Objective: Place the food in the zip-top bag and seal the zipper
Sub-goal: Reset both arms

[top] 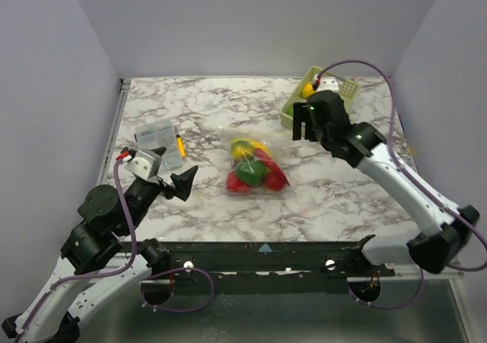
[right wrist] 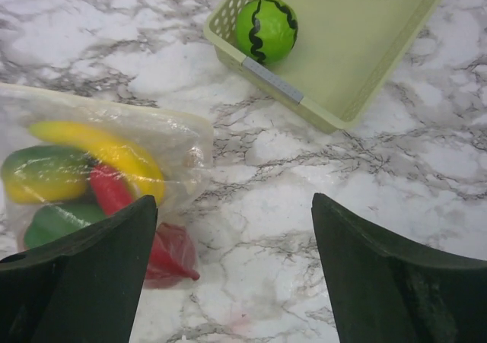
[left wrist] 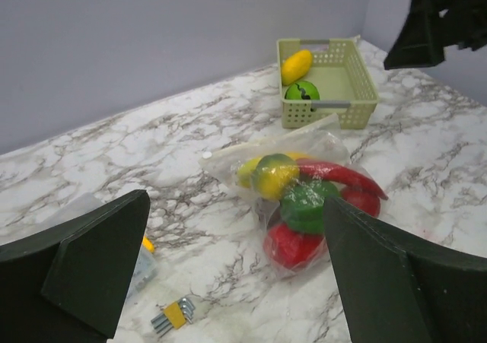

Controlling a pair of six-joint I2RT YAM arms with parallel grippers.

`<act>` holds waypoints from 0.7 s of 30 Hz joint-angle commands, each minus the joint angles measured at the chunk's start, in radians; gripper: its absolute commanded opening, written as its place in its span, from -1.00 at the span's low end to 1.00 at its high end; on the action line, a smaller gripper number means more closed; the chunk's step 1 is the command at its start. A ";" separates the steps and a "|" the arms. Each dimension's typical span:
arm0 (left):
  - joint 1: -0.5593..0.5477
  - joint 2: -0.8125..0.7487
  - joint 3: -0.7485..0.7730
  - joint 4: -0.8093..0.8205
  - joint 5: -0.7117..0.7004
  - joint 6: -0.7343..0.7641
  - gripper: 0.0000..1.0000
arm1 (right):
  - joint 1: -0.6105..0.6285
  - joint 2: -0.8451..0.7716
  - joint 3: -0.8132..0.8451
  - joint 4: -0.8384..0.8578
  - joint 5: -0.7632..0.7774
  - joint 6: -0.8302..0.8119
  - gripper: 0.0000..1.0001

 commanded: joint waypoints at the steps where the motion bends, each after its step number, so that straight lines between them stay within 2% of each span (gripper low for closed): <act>1: 0.000 -0.049 0.033 0.107 -0.081 0.002 0.97 | 0.002 -0.233 -0.113 0.011 -0.063 -0.037 0.78; 3: -0.001 -0.067 0.035 0.139 -0.089 0.002 0.97 | 0.002 -0.358 -0.153 0.030 -0.096 -0.041 0.99; 9: -0.002 -0.128 0.051 0.235 -0.095 0.041 0.97 | 0.004 -0.644 -0.151 0.052 -0.187 -0.035 0.99; 17: 0.000 -0.198 0.086 0.335 -0.109 0.121 0.97 | 0.003 -0.827 -0.051 0.059 -0.268 -0.057 0.99; 21: 0.000 -0.207 0.097 0.345 -0.109 0.134 0.97 | 0.003 -0.859 -0.030 0.064 -0.245 -0.030 0.99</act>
